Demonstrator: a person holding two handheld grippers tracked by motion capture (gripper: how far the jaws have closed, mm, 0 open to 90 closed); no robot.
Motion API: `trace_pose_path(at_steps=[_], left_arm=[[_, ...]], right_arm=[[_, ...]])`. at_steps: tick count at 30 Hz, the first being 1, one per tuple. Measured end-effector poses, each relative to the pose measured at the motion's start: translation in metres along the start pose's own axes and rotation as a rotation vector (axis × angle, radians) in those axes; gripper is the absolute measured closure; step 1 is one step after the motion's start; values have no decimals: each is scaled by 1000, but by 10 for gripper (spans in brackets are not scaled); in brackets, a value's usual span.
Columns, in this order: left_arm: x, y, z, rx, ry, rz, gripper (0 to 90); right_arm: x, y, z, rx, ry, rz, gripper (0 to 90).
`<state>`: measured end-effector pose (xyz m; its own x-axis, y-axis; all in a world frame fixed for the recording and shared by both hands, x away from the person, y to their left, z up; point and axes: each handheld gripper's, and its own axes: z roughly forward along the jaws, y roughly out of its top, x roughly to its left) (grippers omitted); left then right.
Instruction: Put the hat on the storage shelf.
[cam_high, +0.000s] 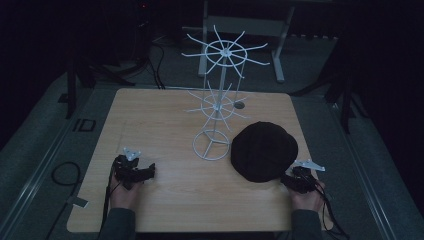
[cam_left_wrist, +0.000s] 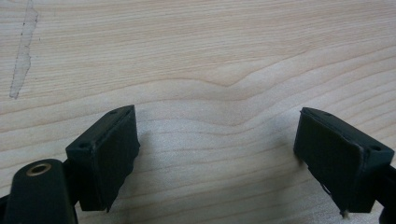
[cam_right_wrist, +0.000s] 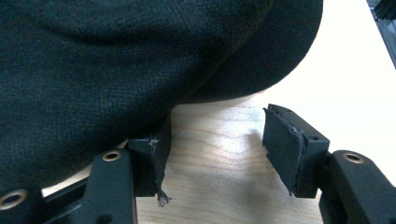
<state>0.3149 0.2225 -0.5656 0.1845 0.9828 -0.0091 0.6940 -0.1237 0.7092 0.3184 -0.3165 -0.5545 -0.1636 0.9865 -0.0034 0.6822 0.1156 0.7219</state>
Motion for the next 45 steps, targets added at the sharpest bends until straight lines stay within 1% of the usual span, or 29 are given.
trace_pose_path(at_steps=[9, 10, 13, 17, 20, 23, 24, 28, 31, 34, 39, 41, 43, 45], left_arm=[[0, 0, 0, -1, 0, -1, 144], [0, 0, 0, -1, 0, 0, 144], [0, 0, 0, 0, 0, 0, 144], [0, 0, 0, -1, 0, 0, 145], [0, 0, 0, 0, -1, 0, 145], [0, 0, 0, -1, -1, 0, 145], [0, 0, 0, 0, 0, 0, 145], [-1, 0, 0, -1, 1, -2, 145], [-1, 0, 0, 0, 2, -2, 145], [-1, 0, 0, 1, 1, 0, 145], [-2, 0, 0, 2, -2, 4, 145], [-2, 0, 0, 0, -1, 2, 145], [-2, 0, 0, -1, -1, 2, 145], [-2, 0, 0, -1, -1, 3, 145]], right_arm=[[2, 2, -3, 38, -1, 1, 420], [2, 2, -4, 44, 0, 7, 421], [4, 7, -7, 99, 6, 19, 448], [7, 9, -15, 117, 27, 6, 459], [9, 10, -20, 134, 49, 1, 421], [9, 9, -22, 147, 55, 1, 404], [8, 9, -26, 150, 59, 5, 394], [5, 11, -32, 143, 69, 16, 394], [6, 14, -37, 132, 73, 9, 391], [6, 19, -42, 116, 82, 4, 378], [6, 30, -47, 79, 96, 18, 372], [6, 36, -47, 69, 105, 22, 368], [7, 43, -43, 71, 94, 16, 367], [7, 48, -36, 78, 81, 22, 367]])
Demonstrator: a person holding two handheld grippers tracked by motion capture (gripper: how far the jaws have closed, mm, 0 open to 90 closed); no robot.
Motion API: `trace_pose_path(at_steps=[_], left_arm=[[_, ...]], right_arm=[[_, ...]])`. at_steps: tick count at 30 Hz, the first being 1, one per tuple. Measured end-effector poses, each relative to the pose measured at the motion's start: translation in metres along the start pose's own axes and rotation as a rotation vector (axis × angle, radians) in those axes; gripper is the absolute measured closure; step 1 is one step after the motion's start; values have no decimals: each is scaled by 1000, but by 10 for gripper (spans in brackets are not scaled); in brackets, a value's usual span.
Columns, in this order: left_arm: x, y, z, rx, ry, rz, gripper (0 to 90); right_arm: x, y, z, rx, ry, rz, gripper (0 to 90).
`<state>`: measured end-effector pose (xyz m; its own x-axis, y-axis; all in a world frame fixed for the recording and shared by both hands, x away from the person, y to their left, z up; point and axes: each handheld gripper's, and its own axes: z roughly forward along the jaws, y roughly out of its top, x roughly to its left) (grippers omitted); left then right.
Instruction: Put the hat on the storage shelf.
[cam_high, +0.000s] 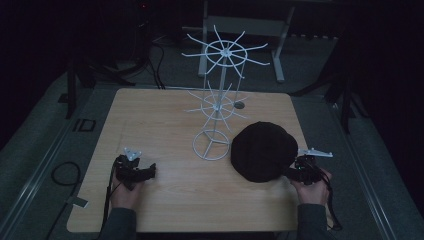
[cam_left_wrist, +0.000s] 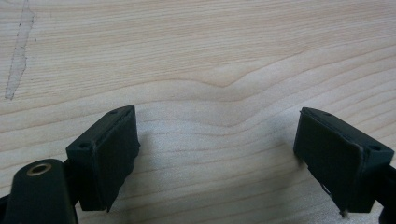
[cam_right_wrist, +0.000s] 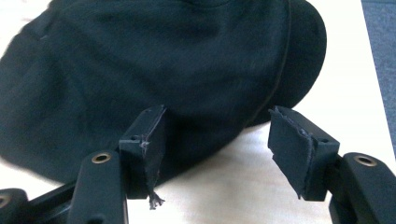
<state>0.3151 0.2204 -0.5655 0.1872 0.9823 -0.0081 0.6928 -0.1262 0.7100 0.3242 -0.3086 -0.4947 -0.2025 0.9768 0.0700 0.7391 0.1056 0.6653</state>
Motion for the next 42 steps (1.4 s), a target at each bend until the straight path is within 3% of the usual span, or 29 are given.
trace_pose_path(at_steps=[10, 16, 20, 26, 35, 37, 42], left_arm=[[0, 0, 0, 1, -3, 1, 145], [-1, 0, 0, 2, -4, 3, 145], [-1, 0, 0, 2, -4, 4, 145], [-1, 0, 0, 3, -5, 4, 145], [-1, 0, 0, 0, -6, 3, 145], [-1, 0, 0, 0, -6, 3, 145], [-1, 0, 0, 0, -6, 3, 145]], right_arm=[[-3, 13, 29, 44, -29, 71, 343], [-4, 14, 44, 113, -53, 96, 334], [-9, 14, 59, 182, -27, 135, 360], [-6, 17, 61, 196, -63, 128, 392], [-9, 20, 62, 192, -87, 147, 678], [-12, 19, 62, 178, -82, 152, 690], [-14, 19, 64, 170, -88, 90, 690]])
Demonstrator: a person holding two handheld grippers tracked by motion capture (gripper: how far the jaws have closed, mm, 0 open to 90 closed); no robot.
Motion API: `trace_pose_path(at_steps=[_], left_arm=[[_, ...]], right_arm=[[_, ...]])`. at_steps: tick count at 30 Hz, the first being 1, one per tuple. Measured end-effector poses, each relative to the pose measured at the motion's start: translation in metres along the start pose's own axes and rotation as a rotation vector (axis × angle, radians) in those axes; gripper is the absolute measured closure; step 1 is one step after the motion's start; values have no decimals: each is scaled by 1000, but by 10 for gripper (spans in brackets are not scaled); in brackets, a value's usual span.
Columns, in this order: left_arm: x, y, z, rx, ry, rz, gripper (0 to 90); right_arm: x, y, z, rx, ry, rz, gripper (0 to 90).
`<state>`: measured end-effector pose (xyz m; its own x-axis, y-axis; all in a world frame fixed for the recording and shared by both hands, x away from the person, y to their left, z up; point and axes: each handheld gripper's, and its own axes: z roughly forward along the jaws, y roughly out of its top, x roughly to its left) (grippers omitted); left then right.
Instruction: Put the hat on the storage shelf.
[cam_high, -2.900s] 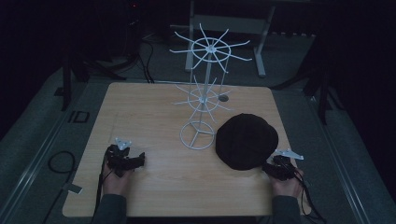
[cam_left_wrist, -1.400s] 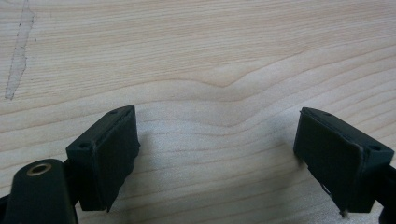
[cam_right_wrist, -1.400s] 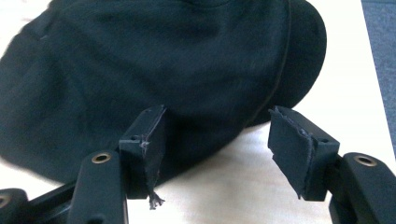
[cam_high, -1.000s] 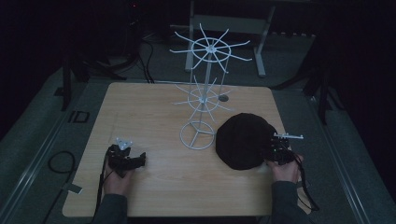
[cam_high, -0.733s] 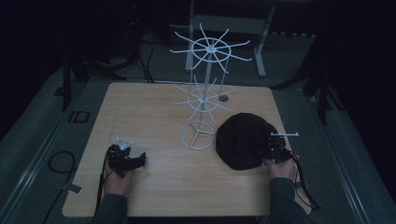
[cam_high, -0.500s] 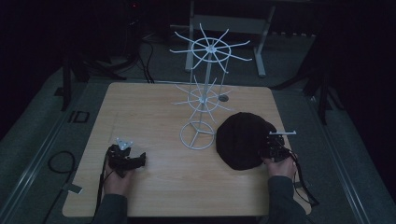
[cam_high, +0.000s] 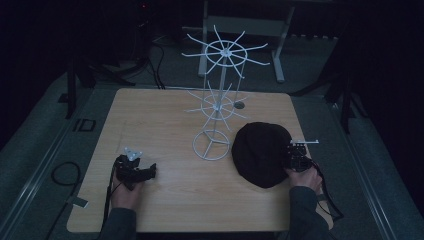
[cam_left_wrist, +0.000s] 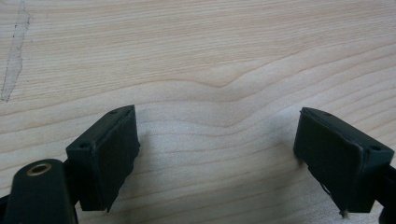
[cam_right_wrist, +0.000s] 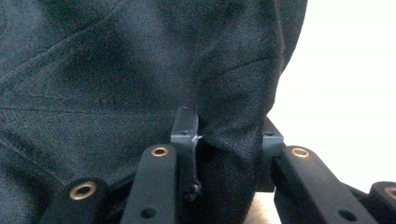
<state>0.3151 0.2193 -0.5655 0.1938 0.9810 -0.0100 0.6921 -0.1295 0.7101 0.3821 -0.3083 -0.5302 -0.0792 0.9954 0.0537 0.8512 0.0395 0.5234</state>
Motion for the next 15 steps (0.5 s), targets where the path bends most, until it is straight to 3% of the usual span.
trace_pose_path(at_steps=[4, 8, 15], left_arm=[[0, 0, 0, 0, 0, 0, 145], [0, 0, 0, 0, -1, 1, 145], [0, 0, 0, 1, 0, 2, 145]], right_arm=[[2, 3, 0, 18, -21, 6, 709], [1, 4, 0, 13, -21, 45, 742], [-8, 4, -6, -48, 51, 110, 780]])
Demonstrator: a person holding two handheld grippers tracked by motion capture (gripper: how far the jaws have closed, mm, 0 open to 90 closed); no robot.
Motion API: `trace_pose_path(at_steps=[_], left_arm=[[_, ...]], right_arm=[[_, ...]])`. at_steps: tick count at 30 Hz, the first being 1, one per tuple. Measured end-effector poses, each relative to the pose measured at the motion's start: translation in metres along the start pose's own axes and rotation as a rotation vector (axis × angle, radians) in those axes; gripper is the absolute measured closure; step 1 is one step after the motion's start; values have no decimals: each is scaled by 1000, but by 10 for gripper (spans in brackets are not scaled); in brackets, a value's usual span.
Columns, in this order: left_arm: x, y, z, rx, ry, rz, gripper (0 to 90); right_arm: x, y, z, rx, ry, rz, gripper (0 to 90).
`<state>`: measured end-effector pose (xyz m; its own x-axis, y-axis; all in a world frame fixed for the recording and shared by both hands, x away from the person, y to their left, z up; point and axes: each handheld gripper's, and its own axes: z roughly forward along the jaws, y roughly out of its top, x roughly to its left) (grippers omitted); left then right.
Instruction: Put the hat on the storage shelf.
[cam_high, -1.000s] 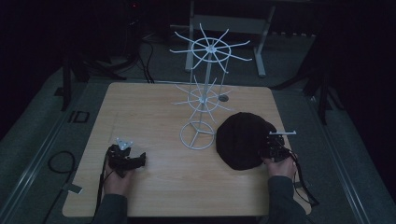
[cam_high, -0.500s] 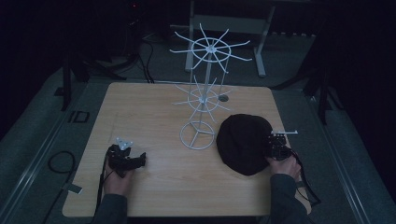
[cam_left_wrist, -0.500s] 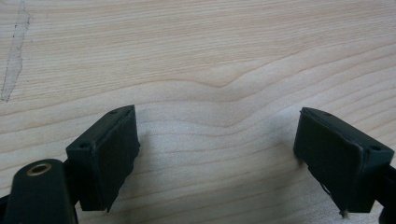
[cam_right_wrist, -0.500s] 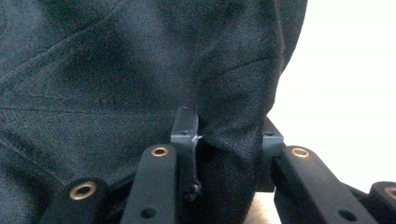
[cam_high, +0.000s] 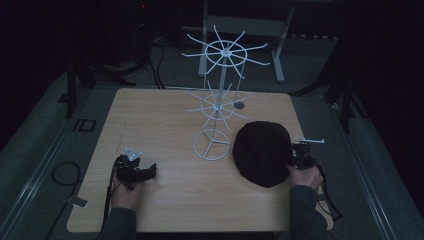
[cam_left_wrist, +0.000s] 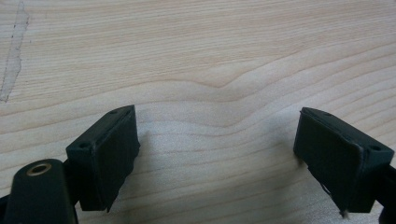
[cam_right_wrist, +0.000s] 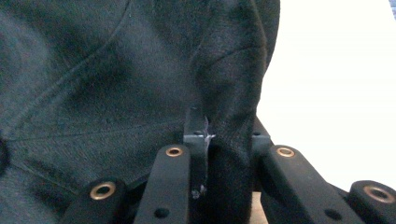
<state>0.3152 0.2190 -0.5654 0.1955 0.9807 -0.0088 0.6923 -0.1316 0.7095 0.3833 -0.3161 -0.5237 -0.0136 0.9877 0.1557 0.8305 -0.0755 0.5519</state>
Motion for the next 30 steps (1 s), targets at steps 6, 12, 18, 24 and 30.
trace_pose_path(at_steps=[6, 12, 18, 24, 30], left_arm=[[0, 0, 0, 1, 0, 0, 145], [0, 0, 0, 1, 0, 0, 145], [0, 0, 0, 0, 0, -1, 145], [0, 0, 0, 0, -1, -1, 145], [0, 0, 0, 0, -1, -2, 145]], right_arm=[[-5, -2, -4, -28, 58, 36, 786], [-4, 1, -14, -65, 75, 27, 786], [-4, 5, -24, -96, 84, 24, 786], [-6, 5, -29, -111, 105, 34, 786], [-10, 7, -37, -136, 127, 51, 785]])
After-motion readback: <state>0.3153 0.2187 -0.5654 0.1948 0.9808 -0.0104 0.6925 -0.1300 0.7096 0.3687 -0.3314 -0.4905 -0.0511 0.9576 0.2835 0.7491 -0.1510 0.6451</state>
